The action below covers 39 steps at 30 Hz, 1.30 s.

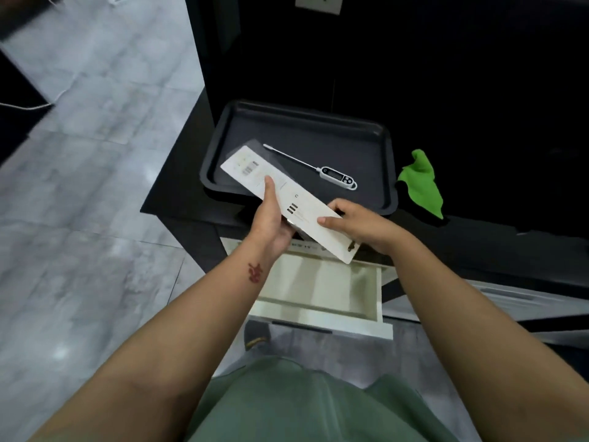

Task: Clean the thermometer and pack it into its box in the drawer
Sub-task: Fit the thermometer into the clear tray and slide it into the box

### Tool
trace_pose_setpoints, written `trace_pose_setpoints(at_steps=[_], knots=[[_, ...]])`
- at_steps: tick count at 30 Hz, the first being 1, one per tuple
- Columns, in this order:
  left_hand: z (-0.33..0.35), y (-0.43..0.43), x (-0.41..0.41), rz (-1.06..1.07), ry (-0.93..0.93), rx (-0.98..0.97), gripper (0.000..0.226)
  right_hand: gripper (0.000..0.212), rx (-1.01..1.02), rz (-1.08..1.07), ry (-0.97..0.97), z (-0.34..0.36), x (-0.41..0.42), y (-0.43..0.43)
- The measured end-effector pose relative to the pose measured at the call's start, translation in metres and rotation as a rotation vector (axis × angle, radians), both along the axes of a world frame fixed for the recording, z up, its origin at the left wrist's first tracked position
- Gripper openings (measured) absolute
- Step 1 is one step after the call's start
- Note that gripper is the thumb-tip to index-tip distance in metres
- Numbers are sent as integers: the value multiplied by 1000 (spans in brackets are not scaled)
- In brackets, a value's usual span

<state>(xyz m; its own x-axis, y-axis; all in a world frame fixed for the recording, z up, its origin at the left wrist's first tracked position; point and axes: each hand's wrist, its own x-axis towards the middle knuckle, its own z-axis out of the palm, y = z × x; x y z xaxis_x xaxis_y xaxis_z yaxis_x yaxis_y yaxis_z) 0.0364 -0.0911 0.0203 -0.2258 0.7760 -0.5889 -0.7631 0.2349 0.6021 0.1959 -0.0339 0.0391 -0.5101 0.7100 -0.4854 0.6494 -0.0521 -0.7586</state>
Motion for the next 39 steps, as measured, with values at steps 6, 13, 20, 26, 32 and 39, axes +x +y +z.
trace_pose_setpoints(at_steps=[6, 13, 20, 26, 32, 39], knots=[[13, 49, -24, 51, -78, 0, 54, 21, 150, -109, 47, 2, -31, 32], [17, 77, -37, 25, 13, -81, 58, 11, 207, -258, 84, 5, -24, 64], [9, 100, -39, 118, 14, -137, 49, 5, 386, -564, -68, -14, 15, 92], [3, 98, -30, 68, 84, -196, 46, 33, 621, -467, -512, -34, 35, 86], [-2, 93, -28, 28, 156, -195, 42, 38, 917, -226, -794, -51, 33, 74], [-4, 89, -33, 18, 182, -207, 38, 41, 931, -83, -657, -43, 4, 83]])
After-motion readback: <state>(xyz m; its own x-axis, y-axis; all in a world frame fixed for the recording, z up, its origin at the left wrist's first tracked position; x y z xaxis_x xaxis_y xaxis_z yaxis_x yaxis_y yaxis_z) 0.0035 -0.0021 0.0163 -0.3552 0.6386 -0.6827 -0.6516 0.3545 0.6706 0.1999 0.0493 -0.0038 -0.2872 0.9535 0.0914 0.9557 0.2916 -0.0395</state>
